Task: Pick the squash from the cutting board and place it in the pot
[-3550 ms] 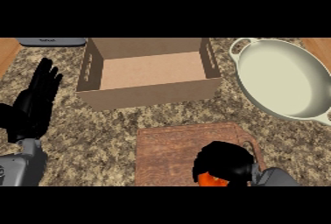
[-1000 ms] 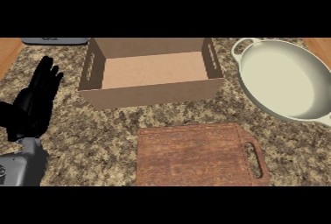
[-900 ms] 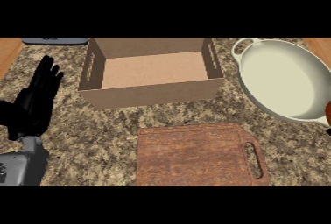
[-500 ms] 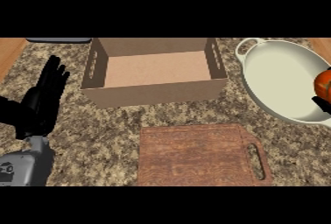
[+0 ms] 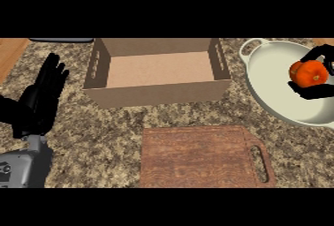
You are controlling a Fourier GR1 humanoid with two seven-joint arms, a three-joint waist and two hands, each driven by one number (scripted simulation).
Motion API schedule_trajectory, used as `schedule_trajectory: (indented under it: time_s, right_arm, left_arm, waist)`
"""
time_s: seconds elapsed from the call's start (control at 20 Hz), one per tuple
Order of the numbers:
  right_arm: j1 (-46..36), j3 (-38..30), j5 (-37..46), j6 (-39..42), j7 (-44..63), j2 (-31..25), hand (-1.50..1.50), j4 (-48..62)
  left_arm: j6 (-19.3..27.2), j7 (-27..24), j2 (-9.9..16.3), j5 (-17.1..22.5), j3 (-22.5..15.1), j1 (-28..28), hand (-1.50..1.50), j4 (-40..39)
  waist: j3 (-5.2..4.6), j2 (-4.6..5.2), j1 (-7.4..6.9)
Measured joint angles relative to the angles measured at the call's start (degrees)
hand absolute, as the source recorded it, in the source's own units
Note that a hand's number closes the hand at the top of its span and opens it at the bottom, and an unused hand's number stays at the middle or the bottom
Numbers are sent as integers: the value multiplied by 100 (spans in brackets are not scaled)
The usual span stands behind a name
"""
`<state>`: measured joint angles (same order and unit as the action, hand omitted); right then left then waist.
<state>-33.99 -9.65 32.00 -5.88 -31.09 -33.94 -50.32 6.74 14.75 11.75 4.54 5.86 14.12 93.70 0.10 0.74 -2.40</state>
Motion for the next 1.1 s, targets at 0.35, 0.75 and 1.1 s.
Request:
schedule_trajectory:
  time_s: [0.35, 0.75, 1.1]
  right_arm:
    - [-865, 17, 102, 400, -208, 234, -150, 1852]
    - [-1347, -514, -597, 1669, -1024, 309, -150, 2909]
    - [-1677, -1261, -1359, 2744, -1126, -177, -150, 3599]
  left_arm:
    - [30, -70, -79, -68, -52, 110, 0, -131]
    - [-6, -124, -88, -53, -34, 11, 0, -92]
    - [-21, -175, -71, -33, 31, 89, 0, -180]
  waist:
    - [4, 28, -41]
    - [10, 29, -24]
    - [12, 44, -17]
